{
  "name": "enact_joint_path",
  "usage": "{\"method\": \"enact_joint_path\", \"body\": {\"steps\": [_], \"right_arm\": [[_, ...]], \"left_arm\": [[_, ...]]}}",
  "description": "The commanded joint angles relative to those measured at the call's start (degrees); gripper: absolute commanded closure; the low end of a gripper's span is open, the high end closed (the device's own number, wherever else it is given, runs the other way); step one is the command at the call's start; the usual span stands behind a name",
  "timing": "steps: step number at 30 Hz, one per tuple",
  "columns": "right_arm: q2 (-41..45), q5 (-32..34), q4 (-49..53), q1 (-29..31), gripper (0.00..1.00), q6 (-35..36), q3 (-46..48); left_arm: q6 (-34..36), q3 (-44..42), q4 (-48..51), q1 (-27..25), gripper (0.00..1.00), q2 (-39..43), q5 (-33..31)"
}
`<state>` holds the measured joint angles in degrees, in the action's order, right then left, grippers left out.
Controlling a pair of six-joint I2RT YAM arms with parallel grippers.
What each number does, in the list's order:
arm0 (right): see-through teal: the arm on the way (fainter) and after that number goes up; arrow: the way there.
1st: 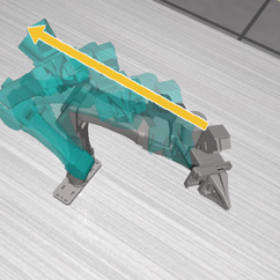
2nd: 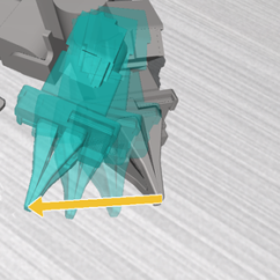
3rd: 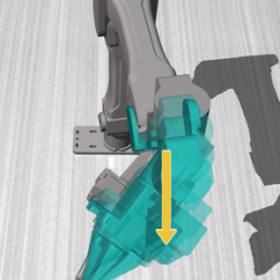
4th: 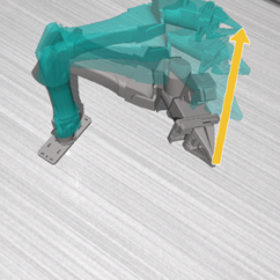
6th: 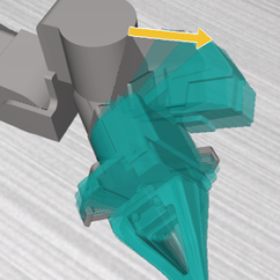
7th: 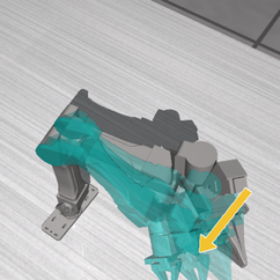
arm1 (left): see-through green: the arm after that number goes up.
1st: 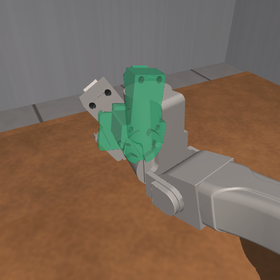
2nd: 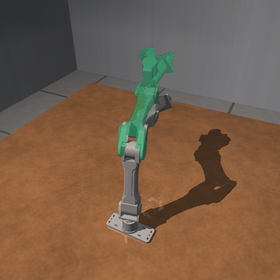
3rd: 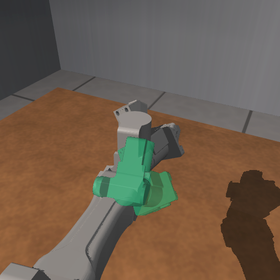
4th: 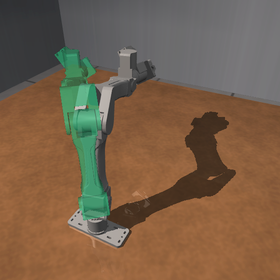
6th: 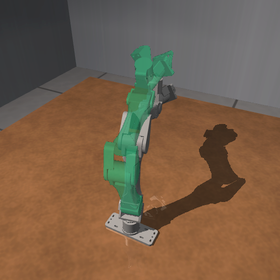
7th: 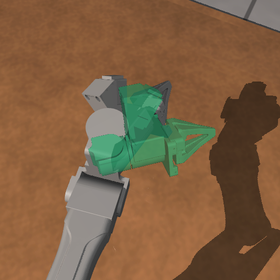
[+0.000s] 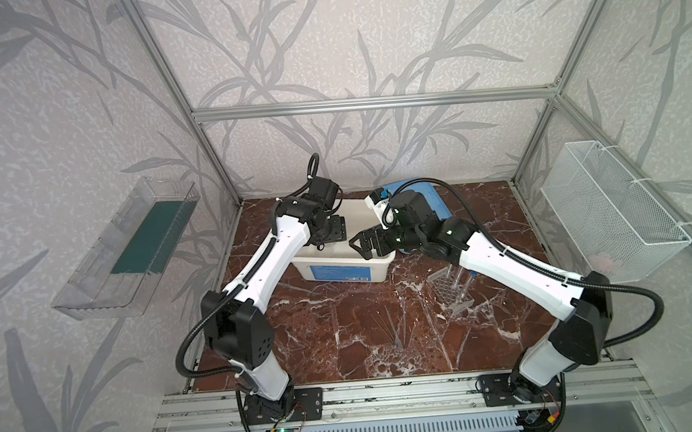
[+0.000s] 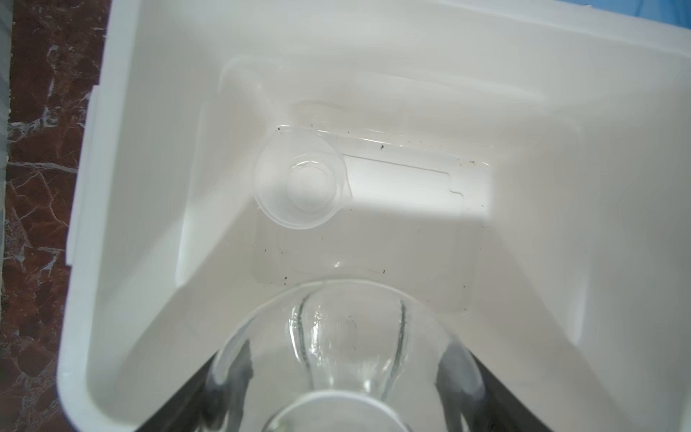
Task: Organize the chemistry lab equipment
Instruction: 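Carry the glass flask over the bin with the left while the right approaches, then lower the glass flask into the bin and open the left gripper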
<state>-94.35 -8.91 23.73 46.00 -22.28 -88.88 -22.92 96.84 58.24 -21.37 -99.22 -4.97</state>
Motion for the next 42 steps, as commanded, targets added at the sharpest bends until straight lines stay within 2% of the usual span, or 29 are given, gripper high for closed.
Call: {"method": "enact_joint_path", "body": {"steps": [1,5,11,14,24,27,33,42], "right_arm": [[-2.0,1.6,-0.4,-0.6,0.01,1.0,-2.7],[-4.9,1.0,1.0,-0.8,0.01,1.9,-3.9],[-4.3,1.1,-0.9,-0.8,0.01,1.3,-0.6],[-3.8,1.3,-2.1,-0.8,0.01,0.9,1.2],[1.4,2.2,-5.2,-0.8,0.02,0.7,6.0],[2.1,2.5,-6.1,-0.8,0.02,0.5,7.0],[2.0,2.1,-5.7,-0.8,0.02,0.7,6.7],[3.0,2.5,-6.3,-0.9,0.02,0.9,8.8]], "left_arm": [[3.7,3.0,0.5,0.7,0.54,-2.8,0.4],[3.9,4.0,1.4,1.2,0.55,-6.8,0.8],[3.4,-2.2,-1.7,1.4,0.56,-6.1,0.3],[3.2,-6.4,-4.8,1.5,0.56,-4.2,1.9],[-0.2,-15.1,-5.0,1.2,0.59,3.2,6.8],[0.1,-17.7,-7.5,1.3,0.59,3.6,5.4],[0.4,-13.8,-7.5,1.6,0.59,-2.8,0.6],[0.4,-11.6,-9.1,1.7,0.59,-8.2,-0.7]]}}
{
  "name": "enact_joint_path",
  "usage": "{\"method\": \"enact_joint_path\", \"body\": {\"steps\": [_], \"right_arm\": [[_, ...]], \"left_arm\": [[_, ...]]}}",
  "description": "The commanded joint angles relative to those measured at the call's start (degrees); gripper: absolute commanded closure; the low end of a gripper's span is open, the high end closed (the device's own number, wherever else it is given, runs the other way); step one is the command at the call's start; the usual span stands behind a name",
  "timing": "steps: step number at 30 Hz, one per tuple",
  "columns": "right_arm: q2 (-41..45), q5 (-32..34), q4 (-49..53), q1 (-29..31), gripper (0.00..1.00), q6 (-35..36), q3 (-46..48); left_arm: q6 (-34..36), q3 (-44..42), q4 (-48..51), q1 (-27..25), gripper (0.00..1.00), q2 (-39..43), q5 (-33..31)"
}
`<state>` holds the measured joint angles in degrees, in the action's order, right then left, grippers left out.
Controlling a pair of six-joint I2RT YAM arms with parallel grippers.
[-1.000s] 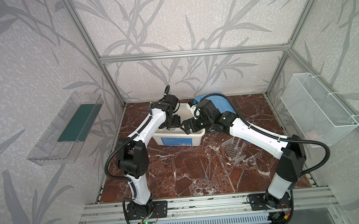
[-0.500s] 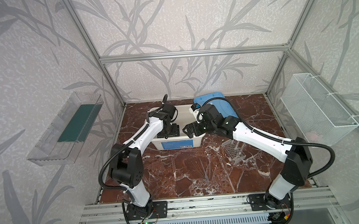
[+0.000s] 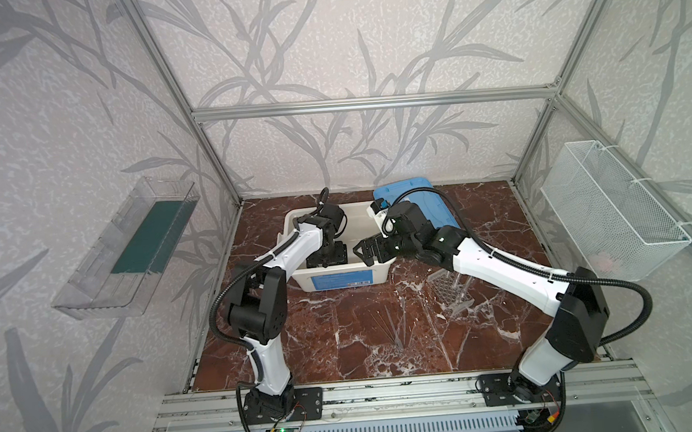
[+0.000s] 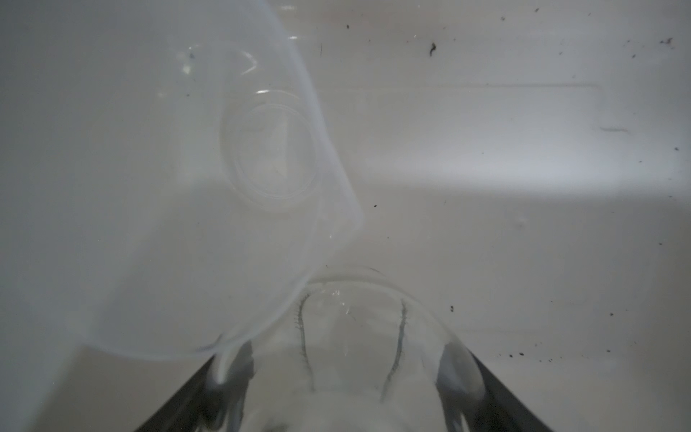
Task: Organize the chemistry lab equipment
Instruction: 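Lower the glass flask into the bin and open the left gripper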
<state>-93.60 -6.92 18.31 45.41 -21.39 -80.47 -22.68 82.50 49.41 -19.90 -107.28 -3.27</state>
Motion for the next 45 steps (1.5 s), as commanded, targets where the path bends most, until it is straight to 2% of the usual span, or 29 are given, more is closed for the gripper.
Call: {"method": "enact_joint_path", "body": {"steps": [1,9,23,32,35,38,40,43,45], "right_arm": [[2.1,0.4,-0.9,-0.2,0.02,-0.1,0.4],[0.6,-0.9,-1.4,-0.2,0.02,-0.8,0.0],[-0.3,-0.9,-1.6,-0.2,0.02,-0.9,0.4],[-0.7,-1.1,-1.7,-0.2,0.02,-0.9,0.0],[-0.6,-1.0,-1.5,-0.2,0.02,-0.9,0.1],[-0.3,-1.0,-1.3,-0.2,0.02,-0.7,0.2],[0.0,-0.7,-1.0,-0.2,0.02,-0.5,0.2],[0.6,-0.5,-1.0,-0.2,0.02,-0.3,0.2],[0.8,-0.6,-0.7,-0.2,0.02,-0.3,0.0]], "left_arm": [[0.3,2.9,-0.4,0.2,0.59,-0.5,-2.7],[0.7,0.6,-4.5,0.9,0.59,-2.1,-2.8],[-0.3,0.6,-5.6,1.1,0.53,-6.0,-2.4],[-0.5,0.4,-6.0,1.2,0.44,-6.4,-3.4],[-0.3,1.8,-4.8,1.2,0.35,-6.5,-4.2],[-0.4,2.7,-4.4,1.2,0.21,-5.5,-3.4],[-0.6,3.3,-3.9,1.2,0.17,-4.6,-3.5],[-0.7,4.4,-2.7,1.2,0.02,-3.2,-4.3],[-0.7,5.0,-2.0,1.1,0.01,-1.8,-4.5]]}}
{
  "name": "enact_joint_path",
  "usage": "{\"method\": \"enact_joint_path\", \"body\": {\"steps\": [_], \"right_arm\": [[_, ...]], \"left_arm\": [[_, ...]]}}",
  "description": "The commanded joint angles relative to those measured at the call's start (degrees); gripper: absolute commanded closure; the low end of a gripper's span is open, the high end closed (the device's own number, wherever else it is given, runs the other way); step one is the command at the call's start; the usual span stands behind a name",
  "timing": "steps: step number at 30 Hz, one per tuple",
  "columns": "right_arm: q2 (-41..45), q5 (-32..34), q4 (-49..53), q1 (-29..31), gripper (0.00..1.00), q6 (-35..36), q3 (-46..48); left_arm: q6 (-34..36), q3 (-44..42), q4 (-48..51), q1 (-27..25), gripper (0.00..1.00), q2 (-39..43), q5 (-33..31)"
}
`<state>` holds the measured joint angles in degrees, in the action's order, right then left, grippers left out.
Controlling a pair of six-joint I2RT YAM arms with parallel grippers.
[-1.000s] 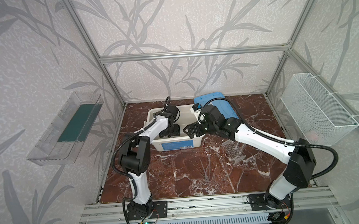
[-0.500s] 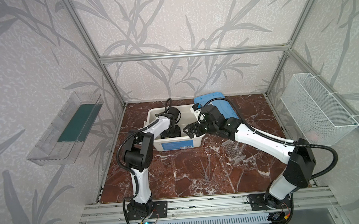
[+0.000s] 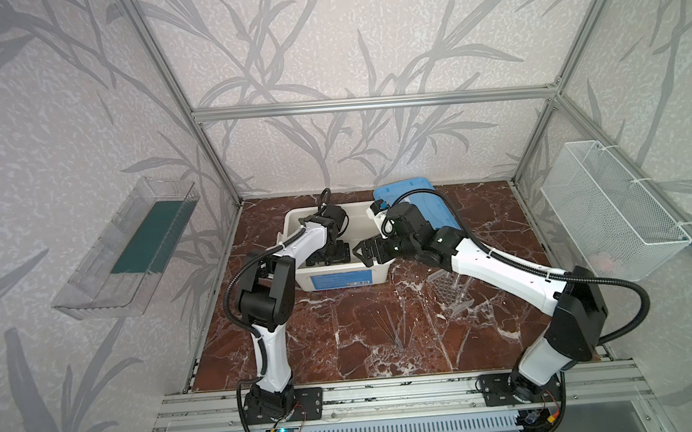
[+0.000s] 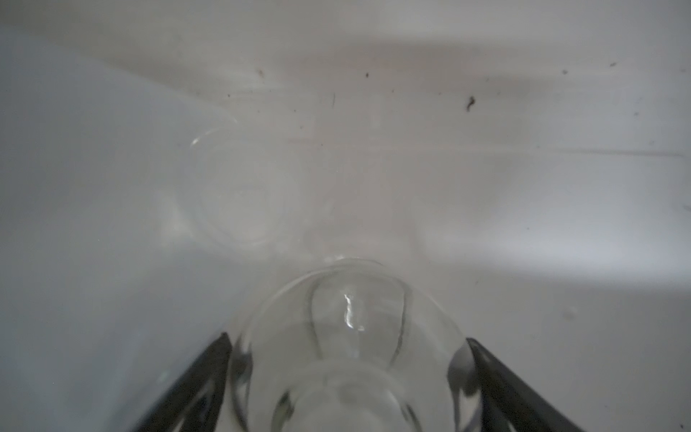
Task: Organize the chemistry lab equipment
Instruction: 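Lower the glass flask into the bin and open the left gripper, then raise the left gripper out of the bin while the right draws back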
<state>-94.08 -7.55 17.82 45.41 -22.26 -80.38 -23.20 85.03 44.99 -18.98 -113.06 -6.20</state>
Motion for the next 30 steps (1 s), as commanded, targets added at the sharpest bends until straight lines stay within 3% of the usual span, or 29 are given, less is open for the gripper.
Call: {"method": "enact_joint_path", "body": {"steps": [1,12,21,28,30], "right_arm": [[1.4,0.1,-0.2,-0.2,0.02,0.6,-0.2],[4.5,0.2,2.7,-0.3,0.02,1.7,-2.2],[16.8,0.9,11.2,-1.0,0.01,3.7,-0.2],[28.7,-0.3,18.4,-1.3,0.01,4.4,7.2],[30.8,-1.4,20.5,-1.3,0.01,4.9,9.6]], "left_arm": [[-0.3,2.7,2.7,0.2,0.01,4.8,-1.6],[0.0,7.5,8.7,0.0,0.01,14.4,0.8],[-1.6,9.8,8.9,-1.3,0.01,29.6,11.9],[-6.6,4.4,9.0,-10.0,0.01,41.2,17.2],[-9.1,0.6,7.8,-14.4,0.01,44.2,13.4]]}}
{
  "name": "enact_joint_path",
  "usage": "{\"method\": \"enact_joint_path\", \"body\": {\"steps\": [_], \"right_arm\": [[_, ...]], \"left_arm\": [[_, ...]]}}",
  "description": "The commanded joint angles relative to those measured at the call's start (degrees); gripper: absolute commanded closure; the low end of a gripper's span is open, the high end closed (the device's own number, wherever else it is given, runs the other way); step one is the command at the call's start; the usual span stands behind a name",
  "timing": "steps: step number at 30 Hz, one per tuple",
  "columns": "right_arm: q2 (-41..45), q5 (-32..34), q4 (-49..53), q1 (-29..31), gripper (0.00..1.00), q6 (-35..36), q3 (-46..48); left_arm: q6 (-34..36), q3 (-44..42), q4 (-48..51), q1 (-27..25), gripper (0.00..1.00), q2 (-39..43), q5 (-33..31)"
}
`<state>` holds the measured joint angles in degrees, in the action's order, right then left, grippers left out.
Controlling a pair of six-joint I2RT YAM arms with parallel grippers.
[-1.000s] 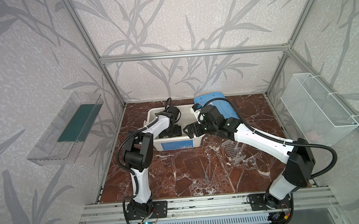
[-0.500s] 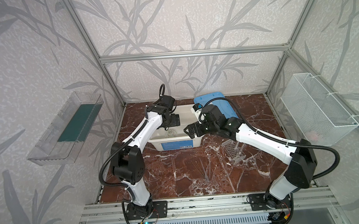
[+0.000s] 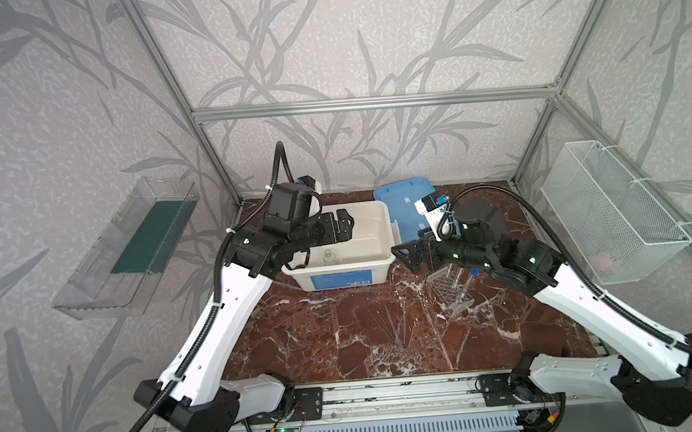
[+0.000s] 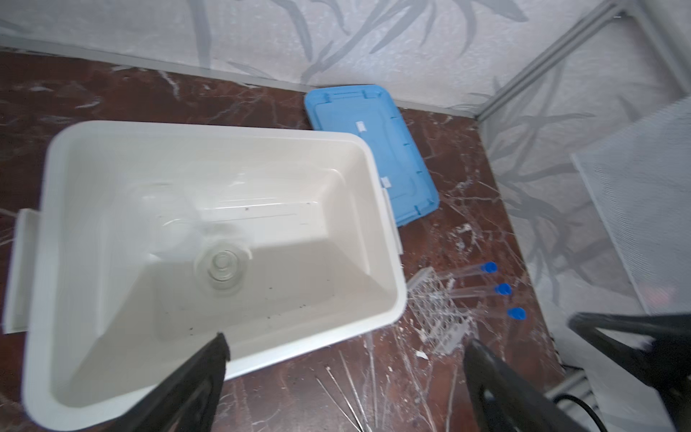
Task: Organize the chemistry lab equipment
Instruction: 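Raise the left gripper out of the bin while the right draws back, then lower the left gripper onto the metal tweezers and close on one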
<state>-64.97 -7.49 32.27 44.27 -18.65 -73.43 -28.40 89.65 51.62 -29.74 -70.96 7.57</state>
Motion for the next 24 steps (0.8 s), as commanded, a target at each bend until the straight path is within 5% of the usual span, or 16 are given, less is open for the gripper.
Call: {"method": "enact_joint_path", "body": {"steps": [1,8,15,24], "right_arm": [[2.6,-1.9,6.8,-0.2,0.01,1.4,4.1],[10.2,-0.9,7.8,-0.2,0.01,-0.1,15.7],[12.5,-1.3,6.9,-0.2,0.01,-1.4,21.4],[12.9,-1.9,4.1,-0.2,0.00,-1.9,24.4]], "left_arm": [[-5.2,-6.7,-0.3,-6.1,0.01,3.7,-2.6],[-16.2,-19.8,-4.1,-20.7,0.09,6.3,-12.4],[-35.3,-35.5,-17.4,-28.9,0.19,4.7,-15.9],[-53.6,-32.9,-10.5,-33.7,0.32,-9.4,-25.6]]}}
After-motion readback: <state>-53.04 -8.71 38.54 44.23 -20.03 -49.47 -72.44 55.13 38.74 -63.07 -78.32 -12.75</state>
